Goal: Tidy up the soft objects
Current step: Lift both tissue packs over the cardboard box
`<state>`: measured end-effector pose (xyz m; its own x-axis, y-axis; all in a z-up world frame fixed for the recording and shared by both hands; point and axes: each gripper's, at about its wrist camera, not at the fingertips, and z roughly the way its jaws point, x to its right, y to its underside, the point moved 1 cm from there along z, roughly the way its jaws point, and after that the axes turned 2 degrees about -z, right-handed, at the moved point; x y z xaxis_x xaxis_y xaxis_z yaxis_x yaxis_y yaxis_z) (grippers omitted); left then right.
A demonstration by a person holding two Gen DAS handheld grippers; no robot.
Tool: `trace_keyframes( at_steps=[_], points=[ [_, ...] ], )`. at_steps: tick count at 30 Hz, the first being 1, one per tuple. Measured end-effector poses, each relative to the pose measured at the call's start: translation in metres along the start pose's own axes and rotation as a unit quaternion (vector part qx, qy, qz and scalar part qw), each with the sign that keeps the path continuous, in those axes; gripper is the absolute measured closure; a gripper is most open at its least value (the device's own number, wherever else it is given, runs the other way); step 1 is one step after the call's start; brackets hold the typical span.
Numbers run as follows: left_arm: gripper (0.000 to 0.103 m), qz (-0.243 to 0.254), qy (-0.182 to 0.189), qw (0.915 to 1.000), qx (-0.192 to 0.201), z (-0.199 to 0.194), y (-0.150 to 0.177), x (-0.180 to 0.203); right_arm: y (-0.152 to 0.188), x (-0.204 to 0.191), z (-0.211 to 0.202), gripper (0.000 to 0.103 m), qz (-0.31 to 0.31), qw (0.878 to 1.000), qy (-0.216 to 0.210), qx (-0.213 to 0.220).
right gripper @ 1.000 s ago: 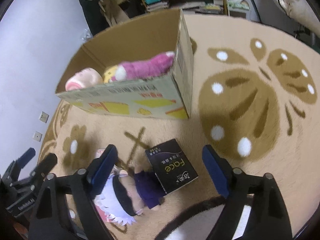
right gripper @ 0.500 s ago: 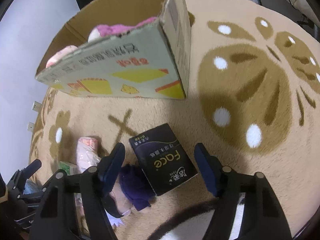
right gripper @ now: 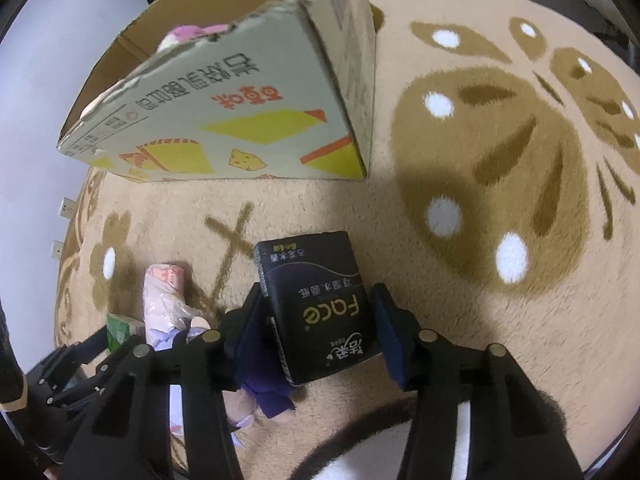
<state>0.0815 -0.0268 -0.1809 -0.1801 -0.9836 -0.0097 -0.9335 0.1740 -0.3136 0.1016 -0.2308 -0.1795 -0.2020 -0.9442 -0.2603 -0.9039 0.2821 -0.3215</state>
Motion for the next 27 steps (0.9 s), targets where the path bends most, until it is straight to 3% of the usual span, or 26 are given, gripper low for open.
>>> trace_keyframes(
  at_steps=[14, 21, 27],
  points=[
    [0.052, -0.004, -0.017, 0.998, 0.061, -0.028, -0.01, 0.0, -0.002, -0.015, -0.028, 0.052, -0.023, 0.998, -0.007, 0.049],
    [0.052, -0.007, -0.033, 0.9923, 0.119, -0.052, -0.02, -0.001, -0.003, -0.025, -0.049, 0.052, -0.036, 0.996, -0.018, 0.084],
    [0.052, 0.004, -0.033, 0.9816, 0.188, -0.076, -0.036, 0.006, -0.003, -0.028, -0.063, 0.052, -0.037, 0.994, -0.029, 0.102]
  ],
)
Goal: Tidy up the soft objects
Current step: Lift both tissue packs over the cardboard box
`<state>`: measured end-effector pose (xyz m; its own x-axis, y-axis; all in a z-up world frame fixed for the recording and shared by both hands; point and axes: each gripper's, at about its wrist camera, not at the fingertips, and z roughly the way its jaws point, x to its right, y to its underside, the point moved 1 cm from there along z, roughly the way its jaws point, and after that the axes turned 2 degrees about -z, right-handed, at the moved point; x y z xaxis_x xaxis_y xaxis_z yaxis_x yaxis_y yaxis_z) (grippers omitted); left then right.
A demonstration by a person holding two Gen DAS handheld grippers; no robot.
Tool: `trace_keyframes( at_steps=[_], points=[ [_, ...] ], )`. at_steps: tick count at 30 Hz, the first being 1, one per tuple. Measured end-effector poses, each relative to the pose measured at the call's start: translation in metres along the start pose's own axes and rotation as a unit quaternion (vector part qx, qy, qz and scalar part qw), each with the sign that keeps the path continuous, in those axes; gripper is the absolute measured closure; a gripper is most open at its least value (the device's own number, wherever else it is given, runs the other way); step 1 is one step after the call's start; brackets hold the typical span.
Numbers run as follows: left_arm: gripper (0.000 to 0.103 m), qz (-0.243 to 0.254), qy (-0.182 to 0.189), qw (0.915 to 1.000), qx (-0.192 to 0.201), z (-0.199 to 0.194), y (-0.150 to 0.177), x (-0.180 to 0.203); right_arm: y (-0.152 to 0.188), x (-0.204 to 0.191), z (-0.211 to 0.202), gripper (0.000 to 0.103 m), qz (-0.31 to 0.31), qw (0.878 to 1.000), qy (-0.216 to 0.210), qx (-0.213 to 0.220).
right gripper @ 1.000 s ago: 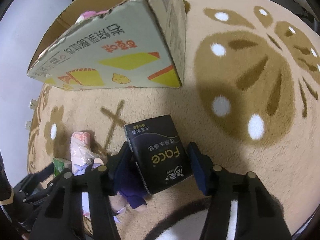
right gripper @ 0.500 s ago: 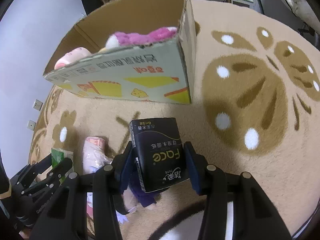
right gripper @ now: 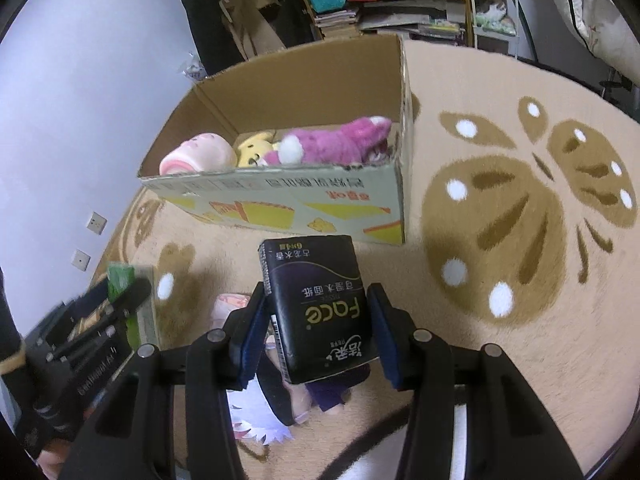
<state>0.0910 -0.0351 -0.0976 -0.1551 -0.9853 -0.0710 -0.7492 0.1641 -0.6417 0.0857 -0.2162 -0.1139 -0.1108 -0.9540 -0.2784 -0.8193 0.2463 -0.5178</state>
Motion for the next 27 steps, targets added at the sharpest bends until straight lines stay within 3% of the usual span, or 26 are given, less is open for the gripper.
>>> trace_keyframes(
  at_steps=[8, 17, 27],
  points=[
    [0.052, 0.02, 0.001, 0.998, 0.06, -0.015, -0.029, 0.01, -0.004, -0.011, -0.019, 0.052, -0.02, 0.999, 0.0, 0.038],
    [0.052, 0.029, -0.006, 0.996, 0.085, -0.016, -0.049, 0.015, -0.022, -0.02, -0.042, 0.052, -0.04, 0.993, -0.003, 0.11],
    [0.052, 0.01, 0.014, 0.9949, 0.1, -0.01, -0.063, 0.013, -0.038, -0.021, -0.052, 0.052, -0.044, 0.984, 0.0, 0.173]
  ],
)
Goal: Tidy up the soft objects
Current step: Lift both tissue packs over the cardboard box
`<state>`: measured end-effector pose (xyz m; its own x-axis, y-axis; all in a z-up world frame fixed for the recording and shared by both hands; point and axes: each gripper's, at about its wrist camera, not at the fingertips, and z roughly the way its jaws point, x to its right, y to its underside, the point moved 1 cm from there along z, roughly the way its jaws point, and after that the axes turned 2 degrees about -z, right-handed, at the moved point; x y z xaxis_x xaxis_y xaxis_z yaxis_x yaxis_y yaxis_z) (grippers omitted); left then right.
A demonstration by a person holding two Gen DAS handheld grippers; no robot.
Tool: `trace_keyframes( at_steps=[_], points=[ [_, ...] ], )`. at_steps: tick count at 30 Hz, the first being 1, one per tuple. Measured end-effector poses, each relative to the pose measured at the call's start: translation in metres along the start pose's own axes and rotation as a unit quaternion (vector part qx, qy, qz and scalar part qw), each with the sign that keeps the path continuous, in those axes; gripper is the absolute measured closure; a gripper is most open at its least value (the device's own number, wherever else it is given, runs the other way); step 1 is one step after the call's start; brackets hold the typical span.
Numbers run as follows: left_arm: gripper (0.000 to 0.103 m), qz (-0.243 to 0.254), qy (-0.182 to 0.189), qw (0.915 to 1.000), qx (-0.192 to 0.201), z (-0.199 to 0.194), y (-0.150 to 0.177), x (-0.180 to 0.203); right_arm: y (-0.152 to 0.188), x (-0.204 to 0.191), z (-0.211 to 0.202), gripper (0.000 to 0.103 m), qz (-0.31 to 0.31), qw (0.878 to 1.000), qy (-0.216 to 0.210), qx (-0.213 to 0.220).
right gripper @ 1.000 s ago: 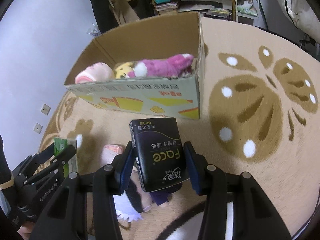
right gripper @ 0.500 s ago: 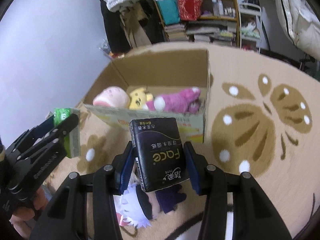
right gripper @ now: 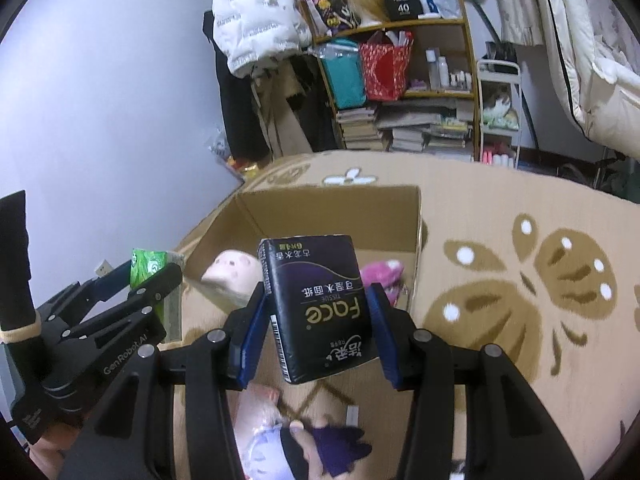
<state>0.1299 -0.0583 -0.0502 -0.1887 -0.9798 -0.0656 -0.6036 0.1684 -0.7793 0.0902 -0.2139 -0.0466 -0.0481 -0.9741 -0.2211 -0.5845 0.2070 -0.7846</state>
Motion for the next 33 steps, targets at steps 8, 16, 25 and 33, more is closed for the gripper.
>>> trace_keyframes(
  at_steps=[8, 16, 25, 33],
  points=[
    [0.052, 0.021, -0.004, 0.9997, 0.014, 0.014, -0.014, 0.007, -0.01, -0.001, 0.006, 0.052, -0.007, 1.0, -0.001, 0.026],
    [0.052, 0.031, 0.004, 0.9993, 0.022, 0.022, -0.027, 0.016, -0.011, -0.002, 0.019, 0.052, -0.02, 0.999, 0.025, 0.037],
    [0.052, 0.021, 0.008, 0.9996, 0.015, 0.041, -0.035, 0.014, -0.017, 0.009, 0.033, 0.052, -0.014, 0.999, 0.035, 0.038],
    [0.052, 0.019, -0.005, 0.9998, 0.007, 0.054, -0.031, 0.017, -0.017, 0.013, 0.037, 0.051, -0.017, 0.999, 0.037, 0.036]
  ],
)
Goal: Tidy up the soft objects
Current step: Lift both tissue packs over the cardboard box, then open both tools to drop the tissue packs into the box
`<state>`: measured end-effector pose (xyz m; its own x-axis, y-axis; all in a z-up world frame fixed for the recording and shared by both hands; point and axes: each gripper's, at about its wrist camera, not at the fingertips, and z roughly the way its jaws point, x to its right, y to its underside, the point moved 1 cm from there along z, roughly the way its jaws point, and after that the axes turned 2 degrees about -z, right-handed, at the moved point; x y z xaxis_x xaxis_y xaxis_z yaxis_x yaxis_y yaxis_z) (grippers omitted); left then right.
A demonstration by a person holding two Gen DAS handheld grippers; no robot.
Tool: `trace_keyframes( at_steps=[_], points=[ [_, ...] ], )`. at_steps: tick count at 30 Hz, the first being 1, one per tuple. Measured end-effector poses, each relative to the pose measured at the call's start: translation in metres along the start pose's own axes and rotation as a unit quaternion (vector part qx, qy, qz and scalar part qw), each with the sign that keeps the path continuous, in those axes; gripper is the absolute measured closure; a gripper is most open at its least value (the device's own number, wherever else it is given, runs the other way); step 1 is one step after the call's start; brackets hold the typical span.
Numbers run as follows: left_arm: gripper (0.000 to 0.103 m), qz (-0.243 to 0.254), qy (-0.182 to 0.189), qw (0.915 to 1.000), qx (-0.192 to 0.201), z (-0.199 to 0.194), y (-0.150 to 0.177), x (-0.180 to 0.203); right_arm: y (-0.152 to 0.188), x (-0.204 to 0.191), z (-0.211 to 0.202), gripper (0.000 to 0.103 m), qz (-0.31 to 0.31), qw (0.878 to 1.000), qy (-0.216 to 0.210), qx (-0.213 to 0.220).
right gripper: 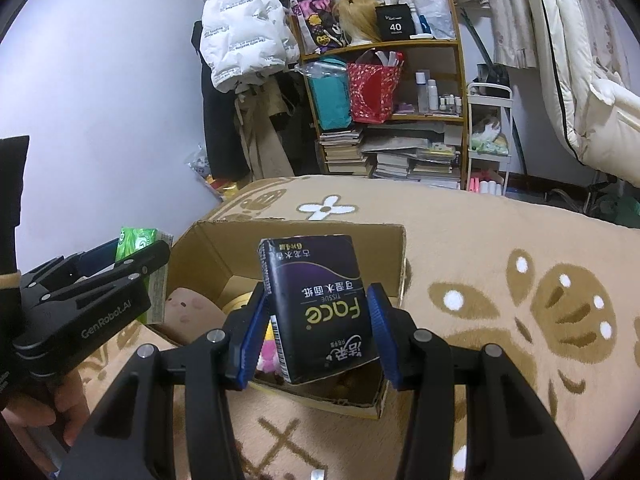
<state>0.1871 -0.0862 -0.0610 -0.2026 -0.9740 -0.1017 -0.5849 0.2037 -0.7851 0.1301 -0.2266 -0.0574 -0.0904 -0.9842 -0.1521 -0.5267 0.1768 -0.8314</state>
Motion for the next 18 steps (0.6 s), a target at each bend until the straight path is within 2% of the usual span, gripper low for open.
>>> trace_keyframes(
  at_steps=[18],
  points=[
    [0.051, -0.002, 0.023, 0.9997, -0.006, 0.007, 0.003, 0.003, 0.001, 0.003, 0.014, 0.051, 0.002, 1.0, 0.008, -0.015]
  ],
)
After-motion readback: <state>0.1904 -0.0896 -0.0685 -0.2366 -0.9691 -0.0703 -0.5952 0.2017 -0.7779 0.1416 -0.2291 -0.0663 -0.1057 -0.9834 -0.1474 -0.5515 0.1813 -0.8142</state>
